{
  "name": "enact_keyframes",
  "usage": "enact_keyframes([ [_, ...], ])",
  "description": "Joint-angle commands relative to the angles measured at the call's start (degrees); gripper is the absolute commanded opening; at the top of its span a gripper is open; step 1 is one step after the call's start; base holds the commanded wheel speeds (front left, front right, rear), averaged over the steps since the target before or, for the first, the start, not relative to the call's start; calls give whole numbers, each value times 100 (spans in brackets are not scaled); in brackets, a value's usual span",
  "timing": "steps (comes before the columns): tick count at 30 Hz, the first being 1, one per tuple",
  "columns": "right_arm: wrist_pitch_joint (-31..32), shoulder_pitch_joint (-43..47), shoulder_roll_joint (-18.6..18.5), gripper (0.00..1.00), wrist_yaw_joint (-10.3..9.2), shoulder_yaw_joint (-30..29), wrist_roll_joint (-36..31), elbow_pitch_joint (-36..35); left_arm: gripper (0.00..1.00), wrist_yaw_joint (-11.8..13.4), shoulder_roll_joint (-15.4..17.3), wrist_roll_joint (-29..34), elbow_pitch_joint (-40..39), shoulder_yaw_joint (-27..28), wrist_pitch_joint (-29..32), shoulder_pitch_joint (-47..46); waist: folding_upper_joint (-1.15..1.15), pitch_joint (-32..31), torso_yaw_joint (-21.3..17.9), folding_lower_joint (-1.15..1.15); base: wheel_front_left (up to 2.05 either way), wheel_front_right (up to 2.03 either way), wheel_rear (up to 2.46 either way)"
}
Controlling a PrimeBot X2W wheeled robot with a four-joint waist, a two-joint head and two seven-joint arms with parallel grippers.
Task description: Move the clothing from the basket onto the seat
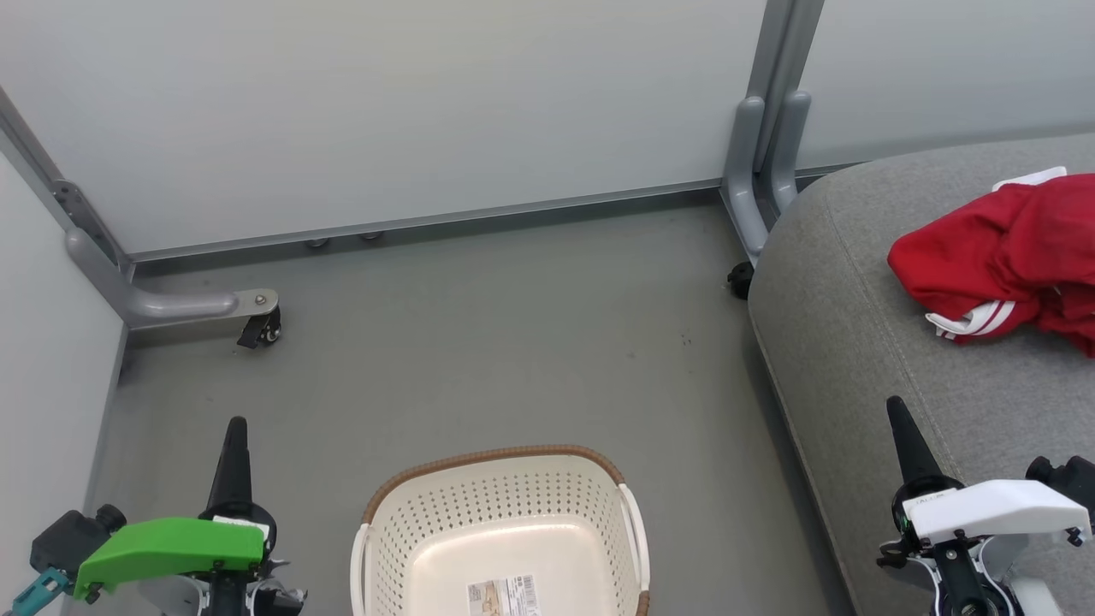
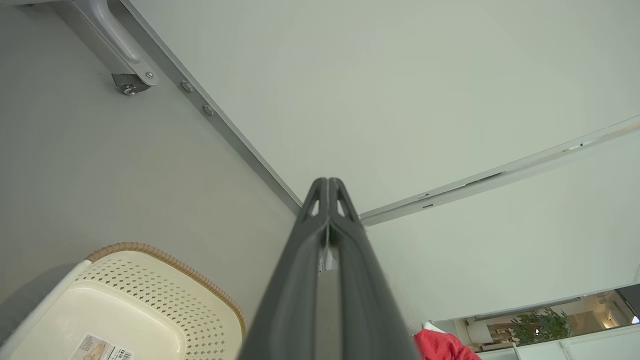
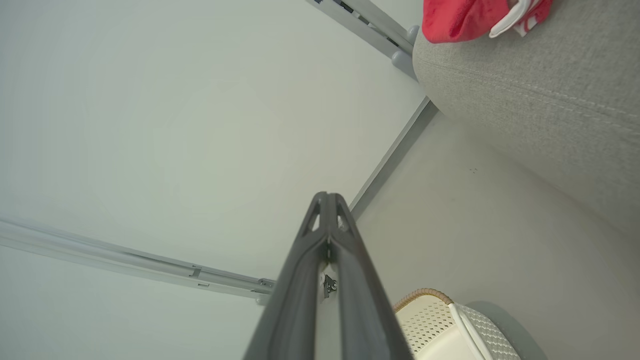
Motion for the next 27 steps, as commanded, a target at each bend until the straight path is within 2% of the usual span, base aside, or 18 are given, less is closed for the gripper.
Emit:
enact_keyframes([
  [1,64,-104,-42,0,-3,-37,210,-19,0,-31,5,-213,-67,46,46,-162,27,2,-8,0,0,0,0],
  [27,409,-184,-50,0,-4,-131,1532,56,0,-60,-2,-1520,-83,157,383,-221,37,17,-100,0,0,0,0],
])
